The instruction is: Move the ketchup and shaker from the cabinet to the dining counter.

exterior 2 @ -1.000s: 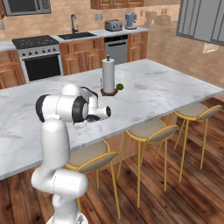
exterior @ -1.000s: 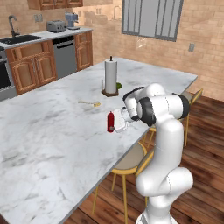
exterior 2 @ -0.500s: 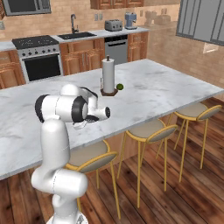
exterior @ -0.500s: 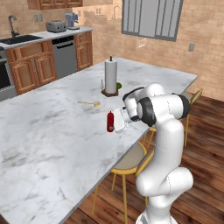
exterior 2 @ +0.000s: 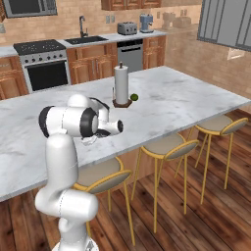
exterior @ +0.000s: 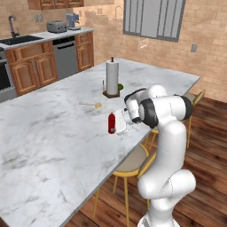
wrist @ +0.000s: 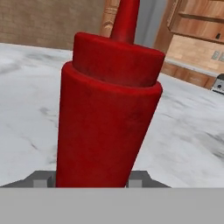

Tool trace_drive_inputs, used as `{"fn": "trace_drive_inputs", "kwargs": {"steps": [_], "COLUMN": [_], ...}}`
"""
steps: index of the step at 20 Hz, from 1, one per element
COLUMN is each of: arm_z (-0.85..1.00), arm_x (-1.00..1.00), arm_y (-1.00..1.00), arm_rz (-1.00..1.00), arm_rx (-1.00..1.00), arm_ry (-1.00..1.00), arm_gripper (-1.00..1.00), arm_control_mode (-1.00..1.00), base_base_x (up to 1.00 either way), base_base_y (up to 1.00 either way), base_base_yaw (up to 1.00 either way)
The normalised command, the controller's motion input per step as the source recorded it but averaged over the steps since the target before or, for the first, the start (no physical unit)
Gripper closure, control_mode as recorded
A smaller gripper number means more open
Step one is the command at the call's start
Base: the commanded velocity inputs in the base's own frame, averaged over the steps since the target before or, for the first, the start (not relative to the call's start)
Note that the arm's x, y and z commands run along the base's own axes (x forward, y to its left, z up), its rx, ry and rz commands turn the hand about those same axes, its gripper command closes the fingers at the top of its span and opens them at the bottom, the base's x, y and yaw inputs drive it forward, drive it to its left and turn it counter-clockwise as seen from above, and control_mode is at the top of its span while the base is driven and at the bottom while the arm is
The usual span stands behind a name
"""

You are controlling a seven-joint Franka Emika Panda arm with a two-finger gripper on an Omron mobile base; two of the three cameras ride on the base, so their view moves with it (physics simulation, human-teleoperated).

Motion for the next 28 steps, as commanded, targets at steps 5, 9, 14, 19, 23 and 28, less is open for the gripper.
{"fn": "trace_drive_inputs", "kwargs": {"steps": [5,9,14,19,23,28], "arm_z": [-0.07,0.0,0.05,0.05,0.05,0.1], "arm_x": [0.0,-0.01,-0.07,-0.09,-0.08,-0.09], "arm_y": [-0.01,-0.02,0.0,0.0,-0.01,-0.1], "arm_rz": [0.0,-0.01,-0.03,-0.04,-0.03,-0.03], "arm_rx": [-0.01,0.0,0.0,0.0,0.0,0.0], "arm_ry": [-0.02,0.0,-0.05,-0.07,-0.06,-0.01], "arm_gripper": [-1.0,-1.0,-1.0,-1.0,-1.0,-1.0], "arm_control_mode": [-1.0,-1.0,-1.0,-1.0,-1.0,-1.0], "base_base_x": [0.0,0.0,0.0,0.0,0.0,0.0], "base_base_y": [0.0,0.0,0.0,0.0,0.0,0.0], "base_base_yaw": [0.0,0.0,0.0,0.0,0.0,0.0]}}
